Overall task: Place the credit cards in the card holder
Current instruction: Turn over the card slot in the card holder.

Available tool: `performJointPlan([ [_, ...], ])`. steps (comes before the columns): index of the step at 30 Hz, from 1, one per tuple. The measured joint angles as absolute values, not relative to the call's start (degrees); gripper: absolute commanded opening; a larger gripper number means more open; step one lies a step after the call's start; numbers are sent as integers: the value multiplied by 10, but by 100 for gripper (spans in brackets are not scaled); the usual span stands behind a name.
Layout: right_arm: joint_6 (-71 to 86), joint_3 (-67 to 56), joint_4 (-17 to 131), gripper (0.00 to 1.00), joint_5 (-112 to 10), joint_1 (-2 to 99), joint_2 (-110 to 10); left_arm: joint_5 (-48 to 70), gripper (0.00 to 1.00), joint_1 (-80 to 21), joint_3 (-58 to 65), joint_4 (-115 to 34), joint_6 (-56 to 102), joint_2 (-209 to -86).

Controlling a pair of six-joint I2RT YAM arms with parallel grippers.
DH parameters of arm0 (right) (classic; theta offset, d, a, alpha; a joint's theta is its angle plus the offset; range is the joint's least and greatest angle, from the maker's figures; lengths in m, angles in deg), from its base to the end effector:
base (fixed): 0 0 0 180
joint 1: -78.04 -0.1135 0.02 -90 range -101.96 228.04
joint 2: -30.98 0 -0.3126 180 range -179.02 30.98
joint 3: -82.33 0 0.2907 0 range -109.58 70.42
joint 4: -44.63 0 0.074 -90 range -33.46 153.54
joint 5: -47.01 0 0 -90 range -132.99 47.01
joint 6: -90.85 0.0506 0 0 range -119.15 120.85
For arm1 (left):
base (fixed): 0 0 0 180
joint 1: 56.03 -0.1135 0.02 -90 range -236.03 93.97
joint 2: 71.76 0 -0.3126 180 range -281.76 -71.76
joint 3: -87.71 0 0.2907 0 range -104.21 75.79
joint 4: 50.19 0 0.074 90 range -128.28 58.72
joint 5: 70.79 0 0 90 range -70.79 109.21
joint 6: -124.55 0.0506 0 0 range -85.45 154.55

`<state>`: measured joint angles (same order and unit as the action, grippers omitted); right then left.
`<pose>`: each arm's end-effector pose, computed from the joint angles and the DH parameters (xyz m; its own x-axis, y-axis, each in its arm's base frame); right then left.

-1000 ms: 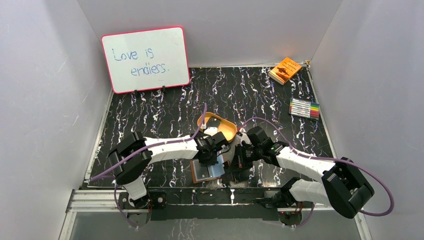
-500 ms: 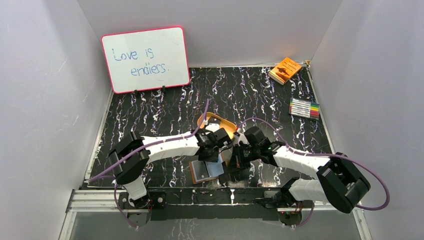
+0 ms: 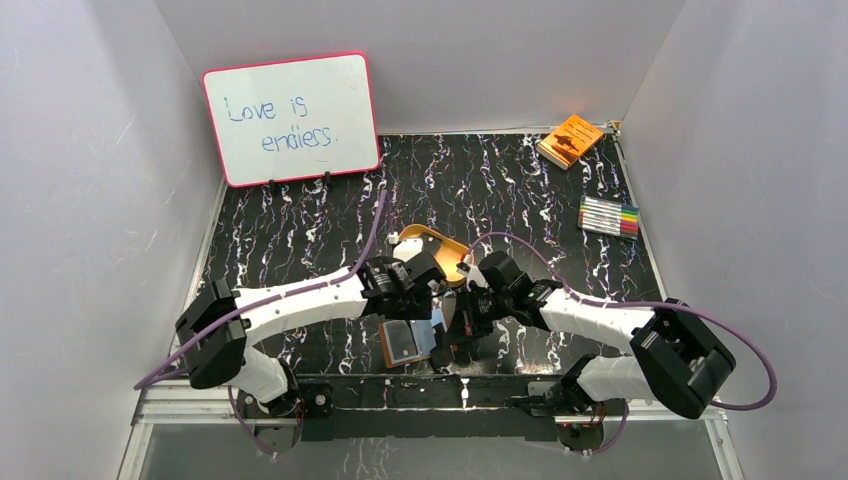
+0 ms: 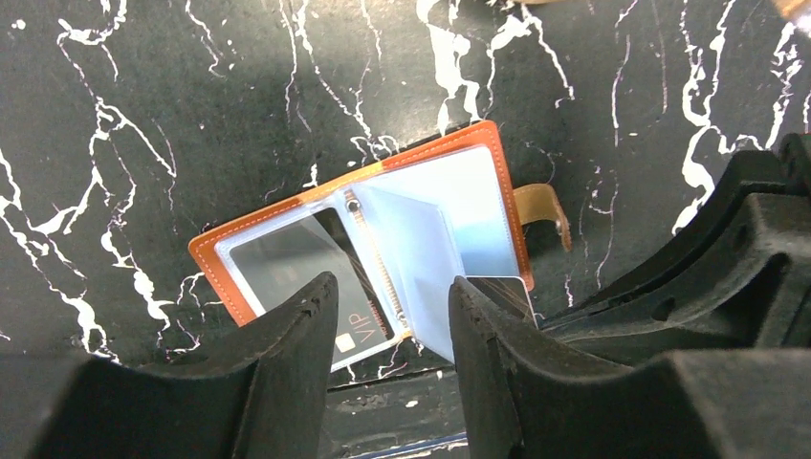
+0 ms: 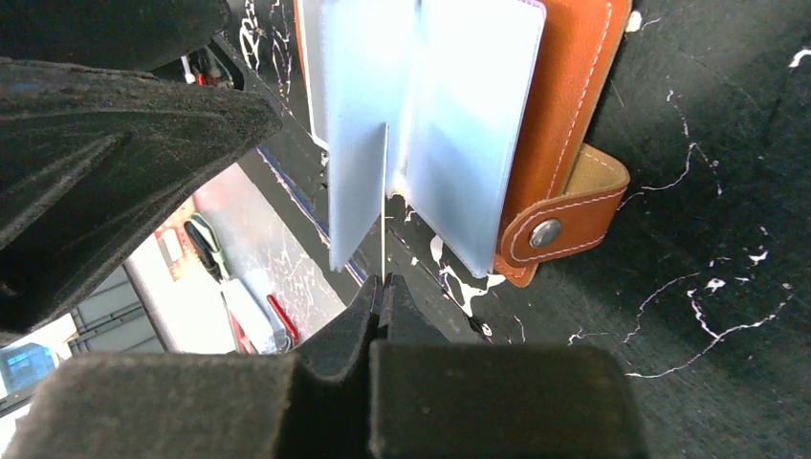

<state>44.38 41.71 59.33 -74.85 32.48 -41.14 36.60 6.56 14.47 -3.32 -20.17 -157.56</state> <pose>0.1580 0.1992 0.1747 -0.9602 -0.1437 -0.2394 -0.2771 0.5970 0.7529 0.1713 -0.2976 0.2568 -0.8634 -0.0273 -0.5038 0.1253 0.9556 -0.2666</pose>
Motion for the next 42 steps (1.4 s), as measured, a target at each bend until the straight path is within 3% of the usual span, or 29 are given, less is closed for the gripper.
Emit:
performJointPlan([
  [24,444,399,594,0,-742,309,-438,385,56,64,213,-88,-242,-1505],
  [33,444,394,593,0,-742,307,-442,370,54,51,257,-124,-245,-1510],
  [42,444,394,593,0,-742,307,-442,355,43,41,285,-154,-246,-1526],
])
